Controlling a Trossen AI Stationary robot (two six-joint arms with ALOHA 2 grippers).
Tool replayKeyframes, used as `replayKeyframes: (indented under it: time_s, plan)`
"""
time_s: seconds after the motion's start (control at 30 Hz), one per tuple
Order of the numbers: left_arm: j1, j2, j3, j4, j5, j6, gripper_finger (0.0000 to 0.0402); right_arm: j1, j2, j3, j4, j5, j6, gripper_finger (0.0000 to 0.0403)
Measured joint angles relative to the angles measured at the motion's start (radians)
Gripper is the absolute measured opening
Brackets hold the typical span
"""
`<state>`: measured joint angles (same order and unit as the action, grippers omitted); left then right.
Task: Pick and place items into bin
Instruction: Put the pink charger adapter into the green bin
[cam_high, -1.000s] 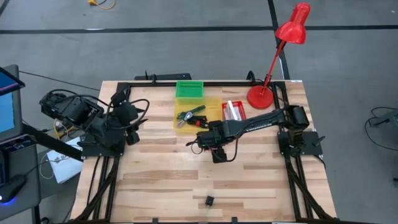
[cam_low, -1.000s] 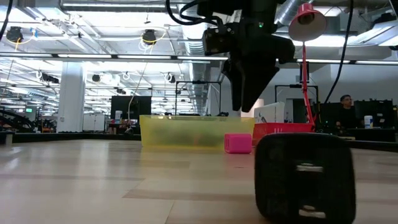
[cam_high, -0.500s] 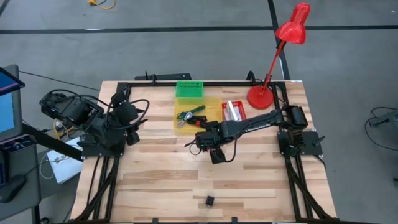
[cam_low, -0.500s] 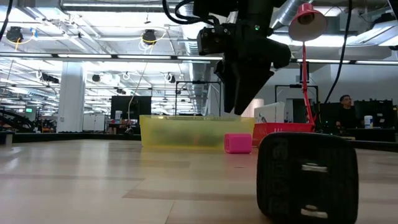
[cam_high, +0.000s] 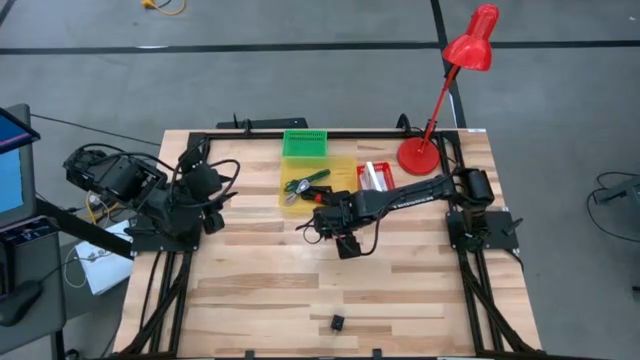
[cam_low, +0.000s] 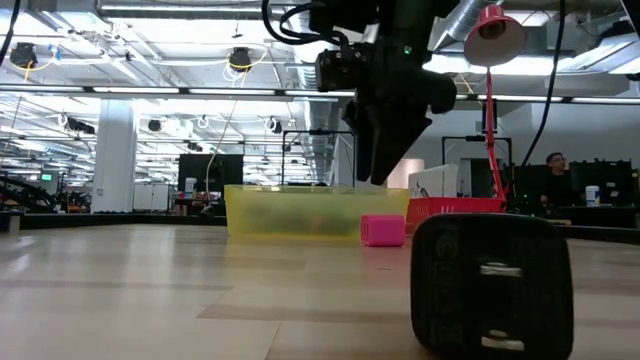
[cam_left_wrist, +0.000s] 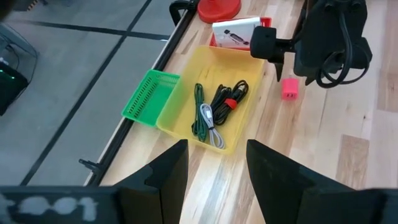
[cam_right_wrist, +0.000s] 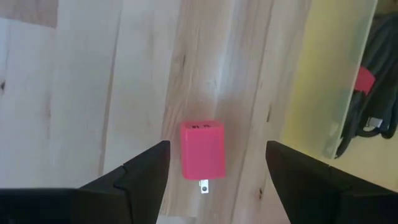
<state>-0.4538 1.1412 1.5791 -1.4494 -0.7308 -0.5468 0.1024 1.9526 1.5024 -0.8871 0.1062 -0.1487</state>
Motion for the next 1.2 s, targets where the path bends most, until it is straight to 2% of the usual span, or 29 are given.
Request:
replayKeyframes:
  time_s: [0.27, 0.63, 1.1, 1.2]
  plan:
    - [0.0, 0.0, 0.0, 0.0, 0.011, -0.018, 0.0155, 0.0, 0.0, -0.007, 0.011, 0.0, -0.001, 0.026]
    - [-0.001, 0.0, 0.0, 0.0, 0.011, -0.026, 0.0155, 0.0, 0.0, -0.103, 0.072, 0.0, 0.018, 0.026]
    - [-0.001, 0.0, 0.0, 0.0, 0.012, -0.026, 0.0155, -0.013, 0.0, -0.105, 0.084, -0.024, 0.009, 0.026]
    - [-0.001, 0.0, 0.0, 0.0, 0.016, -0.026, 0.0155, -0.013, 0.0, -0.136, 0.13, -0.028, 0.009, 0.026]
